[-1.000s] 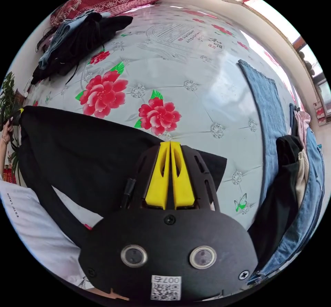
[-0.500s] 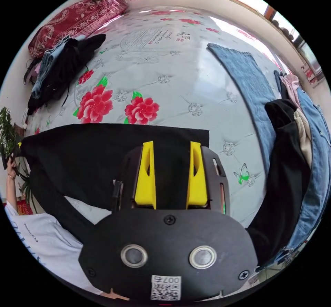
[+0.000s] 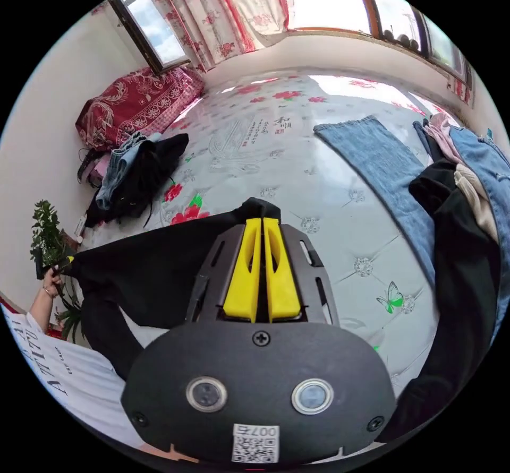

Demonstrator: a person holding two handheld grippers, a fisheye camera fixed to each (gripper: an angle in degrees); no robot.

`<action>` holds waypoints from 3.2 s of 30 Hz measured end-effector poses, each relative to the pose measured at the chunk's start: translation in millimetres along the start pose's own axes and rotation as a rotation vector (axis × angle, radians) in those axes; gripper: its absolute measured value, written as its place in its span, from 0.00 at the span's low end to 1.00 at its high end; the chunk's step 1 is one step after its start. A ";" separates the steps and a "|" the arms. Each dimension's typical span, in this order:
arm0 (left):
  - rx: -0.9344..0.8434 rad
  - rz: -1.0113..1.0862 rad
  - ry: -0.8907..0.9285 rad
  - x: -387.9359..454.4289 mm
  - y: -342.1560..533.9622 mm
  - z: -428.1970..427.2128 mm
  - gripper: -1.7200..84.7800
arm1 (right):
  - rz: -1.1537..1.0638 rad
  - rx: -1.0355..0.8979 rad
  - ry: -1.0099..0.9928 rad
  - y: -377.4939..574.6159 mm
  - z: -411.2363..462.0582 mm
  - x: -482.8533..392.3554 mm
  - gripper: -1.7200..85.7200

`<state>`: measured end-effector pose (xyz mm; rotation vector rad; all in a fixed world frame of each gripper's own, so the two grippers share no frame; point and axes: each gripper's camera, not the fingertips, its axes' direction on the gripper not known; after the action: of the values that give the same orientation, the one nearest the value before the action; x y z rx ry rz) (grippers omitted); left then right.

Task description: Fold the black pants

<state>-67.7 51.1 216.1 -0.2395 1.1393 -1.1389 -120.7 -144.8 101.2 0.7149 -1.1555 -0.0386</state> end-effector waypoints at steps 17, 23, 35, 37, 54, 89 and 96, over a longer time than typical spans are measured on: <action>-0.133 0.191 -0.055 34.4 219.2 -67.1 0.01 | 0.109 0.025 -0.099 351.9 -315.8 78.9 0.02; -0.292 0.050 -0.140 13.3 256.2 -4.0 0.05 | 0.269 -0.262 -0.108 422.6 -260.5 109.2 0.06; -0.031 -0.245 -0.008 -8.5 253.1 -38.3 0.17 | 0.539 0.058 -0.085 421.2 -332.8 189.9 0.11; -0.064 -0.304 -0.003 -17.0 246.7 -20.8 0.19 | 0.545 0.041 -0.112 411.9 -325.4 193.9 0.12; -0.183 -0.393 -0.031 -29.1 207.1 26.4 0.06 | 0.385 -0.302 -0.115 360.6 -270.5 118.5 0.05; 0.045 -0.173 -0.065 6.4 152.6 1.9 0.13 | -0.276 -0.392 0.026 380.5 -92.3 -206.3 0.09; -0.039 -0.234 -0.167 10.6 121.7 40.0 0.06 | -0.408 -0.511 0.152 382.6 -45.8 -252.7 0.03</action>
<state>35.9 83.7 147.4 -0.5001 1.0035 -1.2774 -314.9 272.8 88.6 0.4739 -0.7902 -0.5930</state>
